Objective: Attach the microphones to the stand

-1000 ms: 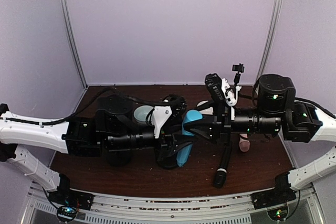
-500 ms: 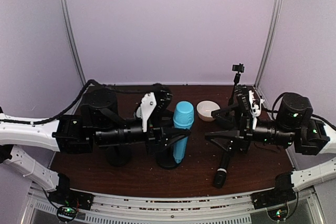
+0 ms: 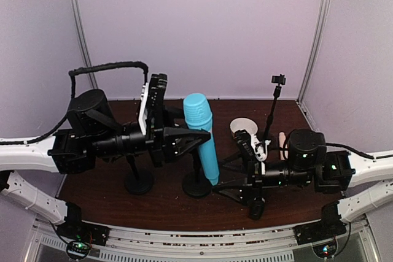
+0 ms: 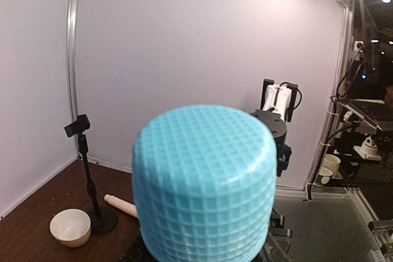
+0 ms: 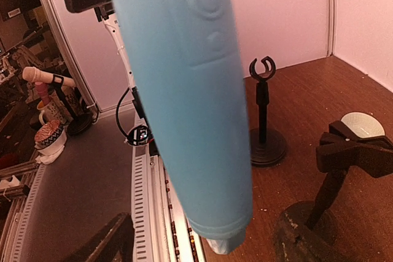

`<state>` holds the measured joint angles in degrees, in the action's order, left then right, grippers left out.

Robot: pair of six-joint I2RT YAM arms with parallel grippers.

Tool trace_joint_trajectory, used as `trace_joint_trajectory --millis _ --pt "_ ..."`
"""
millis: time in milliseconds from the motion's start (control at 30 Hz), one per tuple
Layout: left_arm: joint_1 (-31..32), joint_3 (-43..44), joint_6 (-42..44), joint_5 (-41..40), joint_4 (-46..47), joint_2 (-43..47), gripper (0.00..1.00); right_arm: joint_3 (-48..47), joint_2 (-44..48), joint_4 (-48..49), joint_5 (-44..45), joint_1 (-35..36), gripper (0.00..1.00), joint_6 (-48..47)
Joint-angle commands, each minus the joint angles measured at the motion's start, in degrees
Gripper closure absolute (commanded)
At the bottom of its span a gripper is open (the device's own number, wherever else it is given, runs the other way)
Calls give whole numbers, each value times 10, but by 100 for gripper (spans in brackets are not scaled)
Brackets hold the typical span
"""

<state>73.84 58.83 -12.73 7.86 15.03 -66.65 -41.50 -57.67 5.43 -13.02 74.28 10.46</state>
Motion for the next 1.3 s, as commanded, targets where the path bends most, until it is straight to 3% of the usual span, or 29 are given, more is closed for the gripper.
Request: trace_joint_trajectory --millis 0,467,767,833,967,1267 --pt "-4 -5 -66 -72 35 6 100 -56 -34 -6 111 25 22 -23" --pt "-4 -26 -110 -133 52 20 100 -102 -88 -20 195 58 42 -65" --pt "-4 -35 -129 -148 62 20 100 -88 -83 -2 196 59 66 -77" --pt "-4 -32 -132 -148 60 16 100 -84 -81 1 199 59 66 -79" --pt "-4 -25 -139 -140 60 8 100 -88 -86 -5 205 59 52 -82" --pt "-5 -23 -147 -143 58 6 100 -88 -92 -2 222 58 61 -88"
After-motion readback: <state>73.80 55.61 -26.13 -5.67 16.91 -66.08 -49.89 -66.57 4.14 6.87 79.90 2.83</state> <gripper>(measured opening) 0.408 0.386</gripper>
